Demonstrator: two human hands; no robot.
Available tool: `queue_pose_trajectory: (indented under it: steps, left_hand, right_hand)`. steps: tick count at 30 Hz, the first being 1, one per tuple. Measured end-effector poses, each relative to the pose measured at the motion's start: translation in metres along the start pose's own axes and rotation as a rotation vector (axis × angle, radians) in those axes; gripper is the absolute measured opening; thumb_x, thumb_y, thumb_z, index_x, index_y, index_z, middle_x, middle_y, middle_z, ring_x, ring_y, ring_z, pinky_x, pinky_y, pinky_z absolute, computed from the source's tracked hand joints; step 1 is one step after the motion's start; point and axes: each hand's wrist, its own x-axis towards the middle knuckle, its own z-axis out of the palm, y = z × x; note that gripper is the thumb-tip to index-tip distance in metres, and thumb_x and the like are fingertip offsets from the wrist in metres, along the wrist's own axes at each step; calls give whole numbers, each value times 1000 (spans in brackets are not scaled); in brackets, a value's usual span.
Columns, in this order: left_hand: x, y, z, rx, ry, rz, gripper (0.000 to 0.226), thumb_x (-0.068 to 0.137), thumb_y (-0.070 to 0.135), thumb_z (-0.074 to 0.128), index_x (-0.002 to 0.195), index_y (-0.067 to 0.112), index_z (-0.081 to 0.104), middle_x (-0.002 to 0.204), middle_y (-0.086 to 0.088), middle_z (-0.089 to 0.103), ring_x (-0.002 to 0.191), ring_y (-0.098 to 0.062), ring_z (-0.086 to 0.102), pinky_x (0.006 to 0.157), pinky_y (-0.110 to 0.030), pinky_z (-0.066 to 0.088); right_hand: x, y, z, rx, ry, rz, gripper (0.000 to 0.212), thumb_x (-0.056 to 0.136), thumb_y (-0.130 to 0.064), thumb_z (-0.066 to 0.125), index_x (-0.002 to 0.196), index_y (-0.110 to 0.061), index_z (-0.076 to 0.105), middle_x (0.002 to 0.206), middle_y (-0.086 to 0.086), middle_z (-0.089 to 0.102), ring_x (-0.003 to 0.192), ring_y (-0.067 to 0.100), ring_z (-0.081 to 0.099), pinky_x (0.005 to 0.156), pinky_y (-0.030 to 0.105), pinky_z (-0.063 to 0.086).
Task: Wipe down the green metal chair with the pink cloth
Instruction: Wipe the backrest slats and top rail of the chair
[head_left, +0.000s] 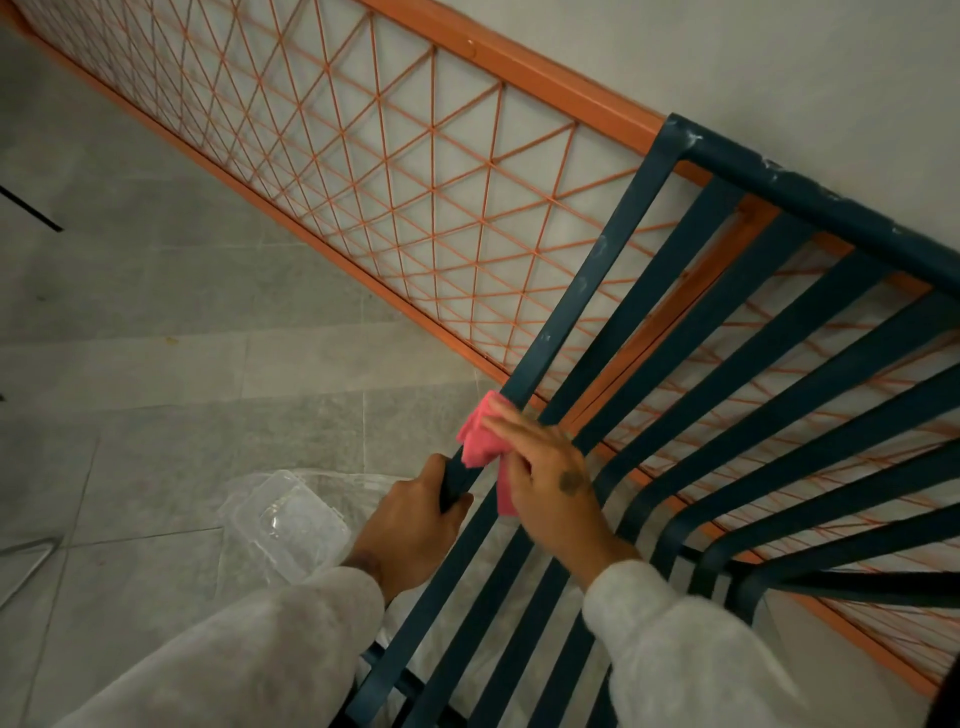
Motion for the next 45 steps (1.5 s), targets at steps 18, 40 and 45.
queue_pose_trajectory:
  steps: [18,40,45]
  left_hand:
    - [-1,1,-4,33,2,24,15,95,36,52,100,24,44,74,3,62,62,-13,61,56,-26,49]
    - [83,76,-24,-57,59,191,31,98,20,51,128,20,58,121,-4,63,103,-21,61,94,-32,48]
    - [85,77,-29,-35,53,217,31,97,20,53,128,21,59,120,2,64,102,-15,62,94,-27,46]
  right_hand:
    - [3,7,-15,-19,-98,-92,34,96,-2,54,122,-17,70,135,-7,61,126,4,51,114,33,40]
    - [94,0,-107,-163,211,-64,49,98,-2,51,141,-26,53,152,-19,40,135,-1,39,114,7,10]
    - [76,24,-54,-312,68,-57,57,94,4,54,140,-31,52,157,-15,35,139,21,43,115,50,36]
